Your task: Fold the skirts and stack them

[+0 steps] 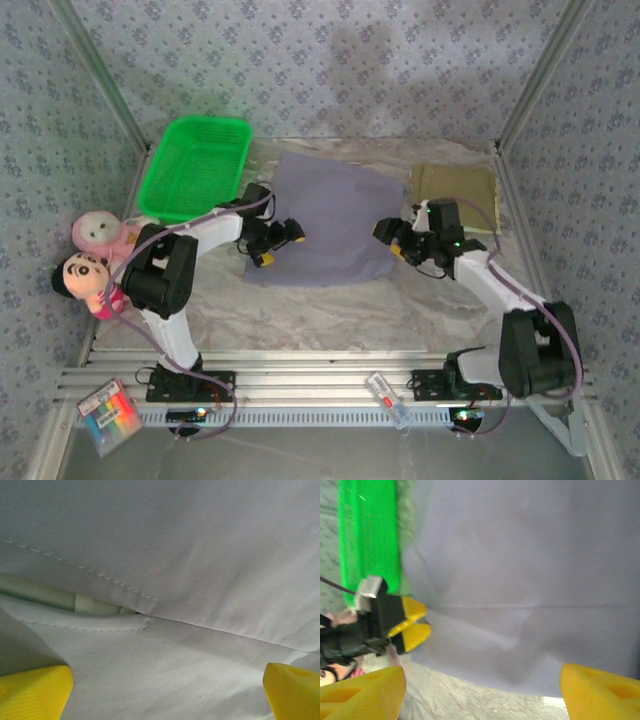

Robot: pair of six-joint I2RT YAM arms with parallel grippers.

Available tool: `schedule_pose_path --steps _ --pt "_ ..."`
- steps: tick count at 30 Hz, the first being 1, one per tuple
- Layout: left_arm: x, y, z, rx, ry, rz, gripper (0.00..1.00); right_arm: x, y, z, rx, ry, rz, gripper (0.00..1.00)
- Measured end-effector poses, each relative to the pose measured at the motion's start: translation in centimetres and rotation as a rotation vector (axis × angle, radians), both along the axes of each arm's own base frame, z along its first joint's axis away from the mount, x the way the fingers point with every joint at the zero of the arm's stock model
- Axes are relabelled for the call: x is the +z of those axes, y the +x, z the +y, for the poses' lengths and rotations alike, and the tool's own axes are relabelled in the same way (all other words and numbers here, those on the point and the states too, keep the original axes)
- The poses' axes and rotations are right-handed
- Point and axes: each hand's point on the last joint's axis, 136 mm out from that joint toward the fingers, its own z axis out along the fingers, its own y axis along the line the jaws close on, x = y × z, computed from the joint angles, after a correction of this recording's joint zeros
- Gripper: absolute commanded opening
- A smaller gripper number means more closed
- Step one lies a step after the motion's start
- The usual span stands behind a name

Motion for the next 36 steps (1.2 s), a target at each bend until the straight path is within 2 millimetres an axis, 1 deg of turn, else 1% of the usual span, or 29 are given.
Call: schedule_pose_path --steps 2,3,5,6,9,11,13,15,16,18,20,23,25,27,29,31,32,33,34,35,36 --pt "0.2 0.0 0.6 0.006 0.005 -0.005 1.0 1.0 -0.1 -1.1 -0.042 -0.005 -0.017 0.82" --pt "0.2 -0.2 0.8 0.003 0.011 -0.003 1.0 1.0 -0.3 -1.5 -0.06 -0.018 -0.016 0.81" --pt "0.5 -0.5 1.2 -0.003 0.02 0.003 1.0 0.5 -0.7 -1.8 -0.073 -0.04 0.006 0.76" --pt "0.7 -0.8 1.3 -0.008 0.022 0.005 1.0 0.0 -0.9 -1.6 -0.073 -0.052 0.023 0.68" --pt "1.6 -1.4 1.0 -0.026 0.019 0.002 1.0 -1.6 -1.4 -0.6 -0.058 -0.091 0.071 0.47" --pt "1.9 -1.6 0.8 -0.03 0.017 -0.002 1.0 -3.1 -1.8 0.2 -0.045 -0.134 0.107 0.34" --pt "2.1 -1.6 0.7 -0.025 0.016 -0.003 1.0 -4.9 -2.3 0.9 -0.034 -0.194 0.148 0.19" --pt "2.1 -1.6 0.7 -0.011 0.017 0.0 1.0 -6.4 -2.6 1.2 -0.031 -0.243 0.179 0.07" --pt "2.1 -1.6 0.9 -0.001 0.02 -0.001 1.0 -7.1 -2.8 1.1 -0.033 -0.264 0.194 0.04" --pt "1.8 -1.8 1.3 0.021 0.031 0.001 1.0 -8.2 -2.8 0.9 -0.043 -0.298 0.219 0.01" --pt "1.0 -2.5 2.0 0.044 0.052 0.016 1.0 -9.4 -2.8 0.5 -0.054 -0.329 0.242 0.0" --pt "-0.8 -3.6 3.2 0.075 0.094 0.047 1.0 -11.1 -2.8 -0.2 -0.062 -0.37 0.28 0.0" --pt "-0.7 -3.3 3.3 0.091 0.08 0.033 1.0 -12.2 -2.9 -0.7 -0.065 -0.389 0.31 0.0" --pt "-0.6 -3.3 3.2 0.09 0.068 0.025 1.0 -12.2 -2.6 -0.7 -0.066 -0.385 0.3 0.0" --pt "-0.4 -3.3 3.0 0.083 0.067 0.016 1.0 -12.1 -2.5 -0.6 -0.061 -0.387 0.294 0.06" --pt "-0.3 -3.5 2.9 0.068 0.091 0.0 1.0 -12.1 -2.6 -0.4 -0.056 -0.402 0.286 0.15" --pt "-0.3 -3.7 3.1 0.064 0.113 -0.002 1.0 -11.9 -2.6 -0.3 -0.051 -0.418 0.277 0.25" --pt "-0.2 -3.9 3.4 0.063 0.133 -0.002 1.0 -11.7 -2.5 -0.1 -0.049 -0.429 0.27 0.37" --pt "-0.1 -4.1 4.0 0.07 0.161 -0.003 1.0 -11.3 -2.4 0.3 -0.042 -0.443 0.249 0.59" --pt "0.2 -4.2 4.7 0.083 0.188 -0.011 1.0 -10.7 -2.3 0.6 -0.038 -0.455 0.224 0.97" --pt "0.6 -4.1 5.4 0.1 0.204 -0.02 1.0 -10.0 -2.1 1.0 -0.037 -0.461 0.197 1.0"
